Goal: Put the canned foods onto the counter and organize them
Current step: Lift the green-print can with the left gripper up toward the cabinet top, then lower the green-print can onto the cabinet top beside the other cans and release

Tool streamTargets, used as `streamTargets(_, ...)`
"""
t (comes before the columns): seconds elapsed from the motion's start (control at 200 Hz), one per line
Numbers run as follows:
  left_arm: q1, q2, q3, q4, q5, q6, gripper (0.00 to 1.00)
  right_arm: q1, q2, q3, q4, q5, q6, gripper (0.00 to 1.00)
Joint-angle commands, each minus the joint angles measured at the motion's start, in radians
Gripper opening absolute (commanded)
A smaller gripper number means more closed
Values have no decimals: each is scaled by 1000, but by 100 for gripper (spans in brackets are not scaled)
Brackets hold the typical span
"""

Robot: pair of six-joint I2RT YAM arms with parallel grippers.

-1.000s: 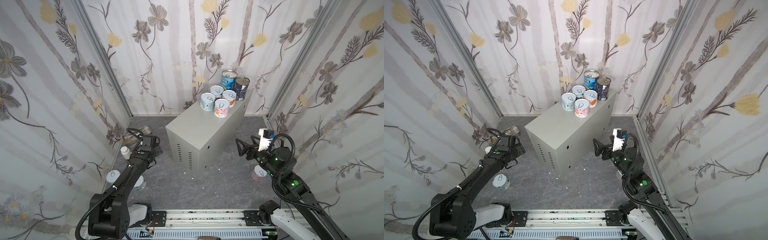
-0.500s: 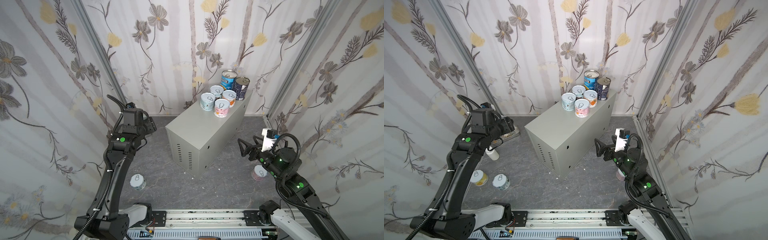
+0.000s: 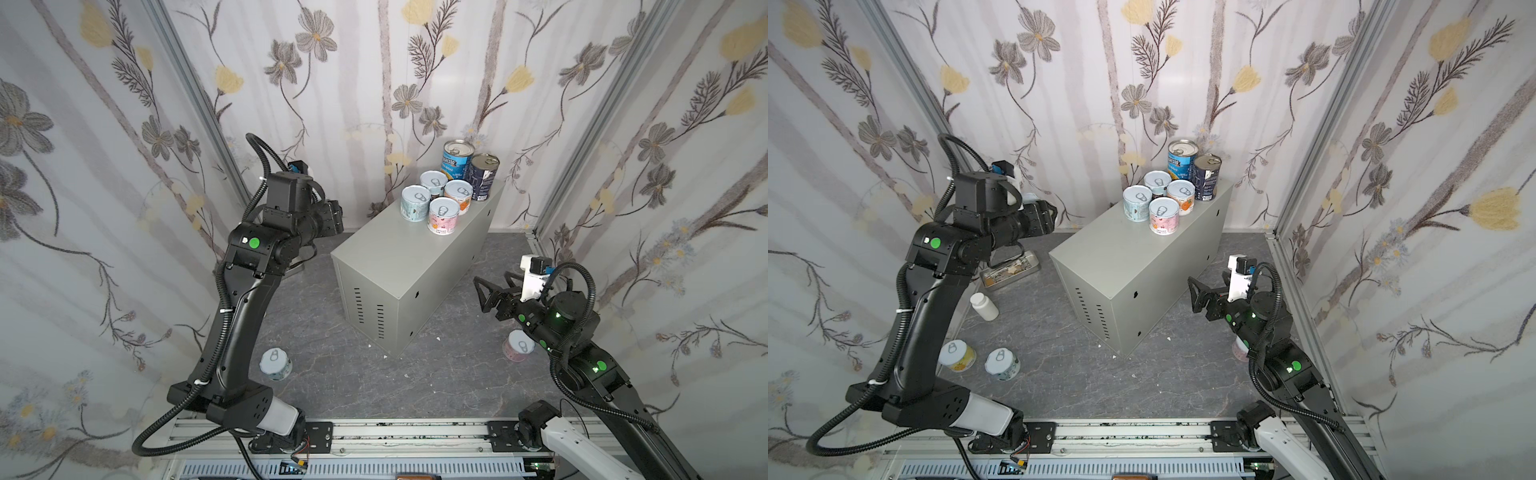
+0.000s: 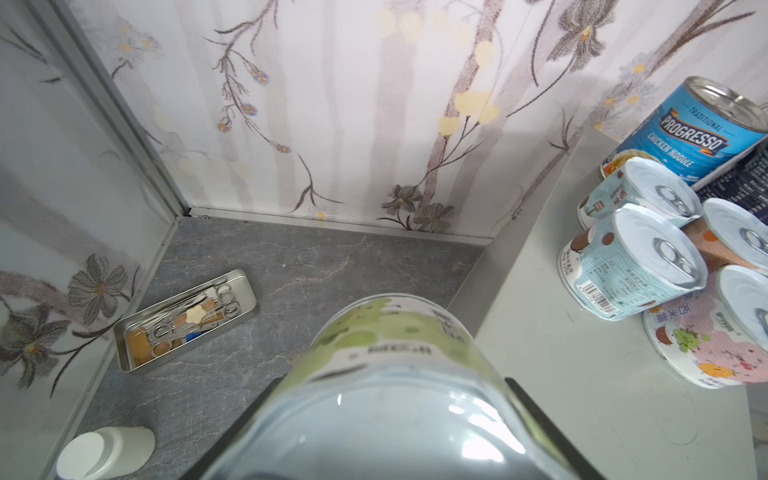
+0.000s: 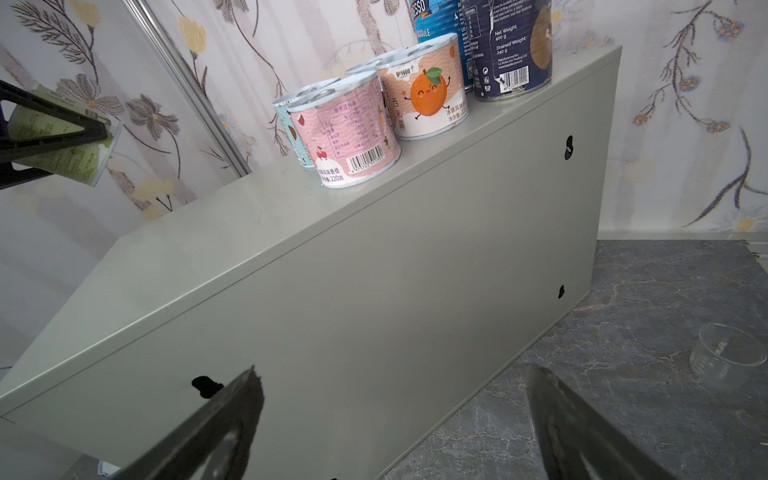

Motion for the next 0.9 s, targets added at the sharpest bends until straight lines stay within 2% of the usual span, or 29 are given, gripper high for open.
streamTargets(0.0,-39,46,97,28,-47,-2,55,1,-1,-7,16,-2,5,100)
streamTargets(0.225,-150,152,223,-9,-103,-3,55,1,18,-9,8,-12,-14,100)
streamTargets(0.515,-300,138,159,-83,-175,-14,54,1,-1,-36,15,-11,-25,100)
streamTargets(0.684,-318,137,108,-116,-168,-23,55,1,-5,-66,39,-21,-27,100)
streamTargets(0.894,-321,187,145,-121,-144,-26,55,1,-5,-84,72,-37,-22,100)
